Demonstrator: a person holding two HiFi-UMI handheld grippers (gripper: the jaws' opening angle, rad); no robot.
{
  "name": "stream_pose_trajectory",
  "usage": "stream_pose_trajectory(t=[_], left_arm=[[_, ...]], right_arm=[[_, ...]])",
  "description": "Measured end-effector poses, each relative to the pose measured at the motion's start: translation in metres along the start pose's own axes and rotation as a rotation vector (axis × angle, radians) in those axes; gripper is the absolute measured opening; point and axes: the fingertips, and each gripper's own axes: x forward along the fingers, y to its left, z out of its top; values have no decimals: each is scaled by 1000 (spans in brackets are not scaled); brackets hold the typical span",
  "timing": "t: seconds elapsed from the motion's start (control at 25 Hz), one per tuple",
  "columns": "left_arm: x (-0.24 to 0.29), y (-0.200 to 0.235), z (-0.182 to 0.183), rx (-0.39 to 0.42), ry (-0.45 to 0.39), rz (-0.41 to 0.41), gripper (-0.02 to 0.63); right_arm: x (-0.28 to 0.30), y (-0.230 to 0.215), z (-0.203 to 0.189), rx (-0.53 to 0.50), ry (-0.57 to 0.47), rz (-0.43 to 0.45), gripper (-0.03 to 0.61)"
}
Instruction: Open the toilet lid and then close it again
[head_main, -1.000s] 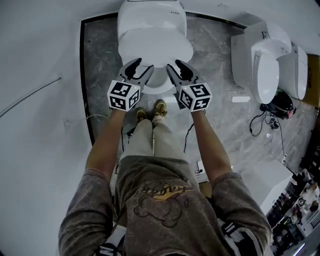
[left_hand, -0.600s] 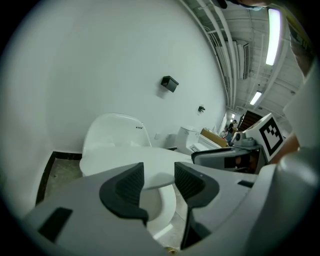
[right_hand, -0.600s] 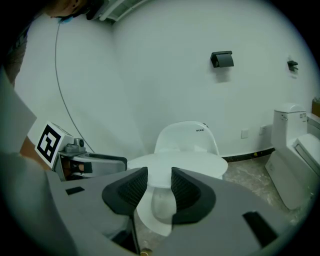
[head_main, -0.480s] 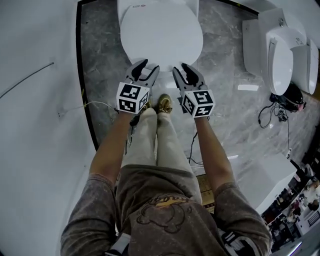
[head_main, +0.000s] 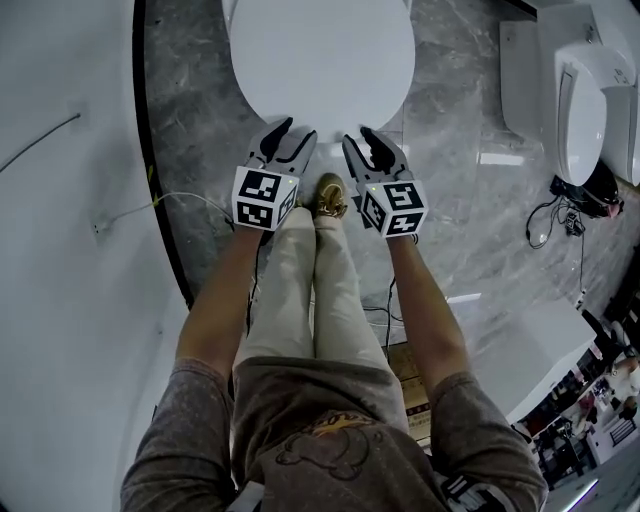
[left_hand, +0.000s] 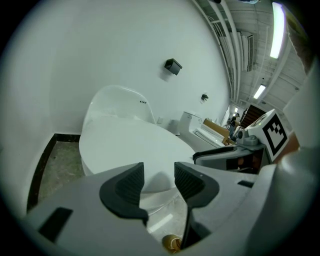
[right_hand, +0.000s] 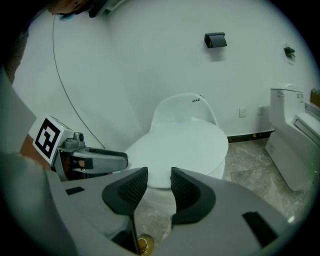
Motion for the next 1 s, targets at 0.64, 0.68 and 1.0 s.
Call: stream_pose_trajectory(t=[0.64,0.68,1.0], left_arm=[[34,22,-62,12,6,-5,187],[33,21,-61,9,7,-7,187],[-5,0,16,23,-36,28,186]], right_arm=[[40,-18,-71,40,7,-9,138],[39,-16,-70,43,4,-3,138],[-6,-1,13,40,-71,15,135]])
